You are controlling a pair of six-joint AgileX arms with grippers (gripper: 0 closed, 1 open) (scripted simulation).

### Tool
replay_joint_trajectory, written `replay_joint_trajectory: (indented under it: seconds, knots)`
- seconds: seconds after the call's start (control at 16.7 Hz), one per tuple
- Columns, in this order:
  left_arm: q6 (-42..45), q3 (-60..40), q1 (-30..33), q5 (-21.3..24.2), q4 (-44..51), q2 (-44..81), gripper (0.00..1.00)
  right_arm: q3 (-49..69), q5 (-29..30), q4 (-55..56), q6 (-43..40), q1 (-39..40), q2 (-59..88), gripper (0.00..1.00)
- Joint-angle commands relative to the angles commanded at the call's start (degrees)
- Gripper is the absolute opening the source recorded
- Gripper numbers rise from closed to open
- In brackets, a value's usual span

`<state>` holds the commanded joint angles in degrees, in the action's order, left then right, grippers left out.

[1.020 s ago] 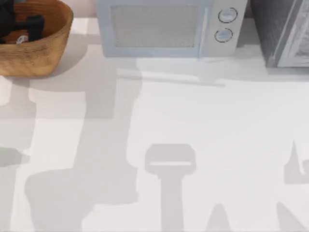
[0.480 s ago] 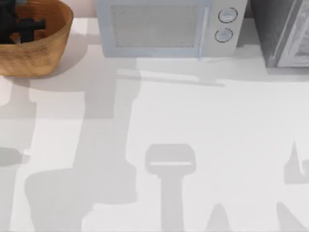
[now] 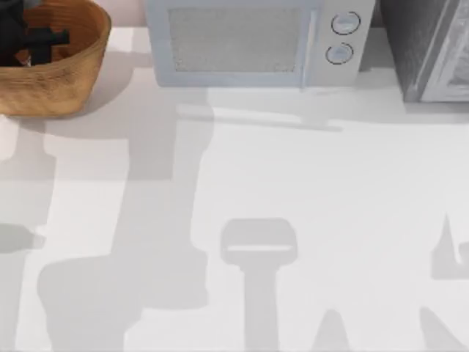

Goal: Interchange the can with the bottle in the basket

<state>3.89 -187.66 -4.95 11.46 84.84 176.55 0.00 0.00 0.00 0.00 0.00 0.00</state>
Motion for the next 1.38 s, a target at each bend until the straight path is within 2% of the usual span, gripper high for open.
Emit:
replay_joint_trajectory:
  seconds: [0.3, 0.6, 0.96, 1.38]
  knots:
    - [-0.26, 2.69, -0.14, 0.04, -0.92, -4.57, 0.00, 0.00, 0.00, 0.00, 0.00, 0.00, 0.00, 1.00]
    - [-1.11, 19.20, 0.74, 0.27, -7.88, -20.31, 0.00, 0.00, 0.00, 0.00, 0.00, 0.00, 0.00, 1.00]
    - [-1.91, 52.97, 2.79, -0.22, -23.69, -53.16, 0.00, 0.00, 0.00, 0.00, 0.00, 0.00, 0.00, 1.00]
    - [-2.78, 103.74, 4.90, -3.24, -46.94, -99.93, 0.00, 0.00, 0.00, 0.00, 0.00, 0.00, 0.00, 1.00]
